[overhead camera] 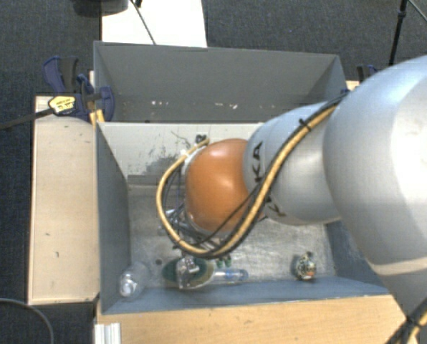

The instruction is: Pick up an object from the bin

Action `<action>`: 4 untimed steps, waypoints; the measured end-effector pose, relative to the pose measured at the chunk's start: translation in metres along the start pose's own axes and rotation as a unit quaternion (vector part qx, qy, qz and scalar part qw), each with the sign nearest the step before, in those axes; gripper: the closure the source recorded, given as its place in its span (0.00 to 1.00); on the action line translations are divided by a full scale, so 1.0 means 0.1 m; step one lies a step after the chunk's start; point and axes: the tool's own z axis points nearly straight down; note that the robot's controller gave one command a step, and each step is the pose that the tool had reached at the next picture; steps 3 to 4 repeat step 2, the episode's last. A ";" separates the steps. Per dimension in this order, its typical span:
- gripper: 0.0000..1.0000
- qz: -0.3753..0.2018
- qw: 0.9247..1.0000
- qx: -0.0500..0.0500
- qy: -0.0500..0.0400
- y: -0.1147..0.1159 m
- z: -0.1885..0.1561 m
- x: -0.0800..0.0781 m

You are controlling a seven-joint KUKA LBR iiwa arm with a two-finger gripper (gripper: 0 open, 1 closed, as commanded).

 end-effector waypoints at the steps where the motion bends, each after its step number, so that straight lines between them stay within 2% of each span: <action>1: 1.00 0.001 1.000 0.002 0.016 0.00 0.01 0.07; 2: 1.00 -0.162 0.987 0.003 0.008 -0.05 -2.04 -0.04; 4: 1.00 -0.162 0.987 0.003 0.008 -0.05 -2.04 -0.04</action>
Offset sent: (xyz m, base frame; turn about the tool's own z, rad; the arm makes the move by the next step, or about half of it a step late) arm 0.0000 0.0000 0.0000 0.0000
